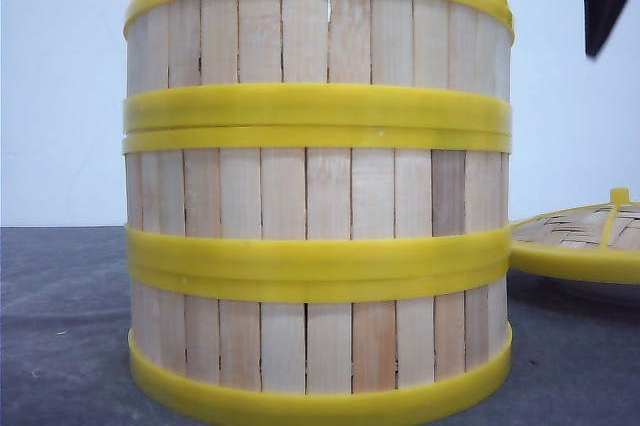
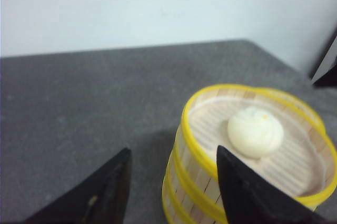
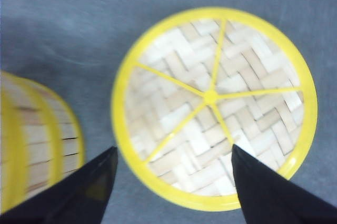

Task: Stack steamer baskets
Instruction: 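Move right gripper to the woven lid and grasp its center hub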

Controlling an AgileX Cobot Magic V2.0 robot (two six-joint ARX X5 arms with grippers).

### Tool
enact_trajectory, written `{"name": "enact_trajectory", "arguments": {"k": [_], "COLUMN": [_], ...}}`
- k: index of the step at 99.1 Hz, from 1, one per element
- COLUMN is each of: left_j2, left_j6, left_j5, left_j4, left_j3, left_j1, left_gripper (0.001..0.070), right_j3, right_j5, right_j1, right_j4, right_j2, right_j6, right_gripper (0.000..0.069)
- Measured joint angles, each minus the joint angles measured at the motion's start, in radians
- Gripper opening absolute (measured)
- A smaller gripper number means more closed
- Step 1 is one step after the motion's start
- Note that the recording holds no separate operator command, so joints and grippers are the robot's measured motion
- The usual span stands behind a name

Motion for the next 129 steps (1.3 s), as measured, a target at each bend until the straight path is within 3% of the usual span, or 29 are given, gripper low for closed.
{"name": "enact_trajectory", "arguments": {"k": [29, 52, 105, 129], "left_j2": [0.000, 0.000, 0.000, 0.000], "left_j6": [0.000, 0.000, 0.000, 0.000], "left_j5": [0.000, 0.000, 0.000, 0.000], "left_j4": [-0.006, -0.006, -0.007, -0.009], "left_j3": [0.000, 0.000, 0.000, 0.000], "left_j1": [0.000, 0.000, 0.000, -0.001], "left_gripper": [0.0305, 0.0305, 0.0305, 0.0305], "right_j3": [0.000, 0.000, 0.000, 0.000], "right_j5": [-0.016, 0.010, 0.041, 0.044], "right_j1": [-0.026, -0.027, -0.039, -0.042], "right_j4": [0.036, 0.087, 0.129, 0.149], "right_j2": [0.171, 0.230, 0.327, 0.334], "right_j6": [-0.001, -0.002, -0.001, -0.001], "right_gripper": [0.0423, 0.0311, 0.0297, 0.0259]}}
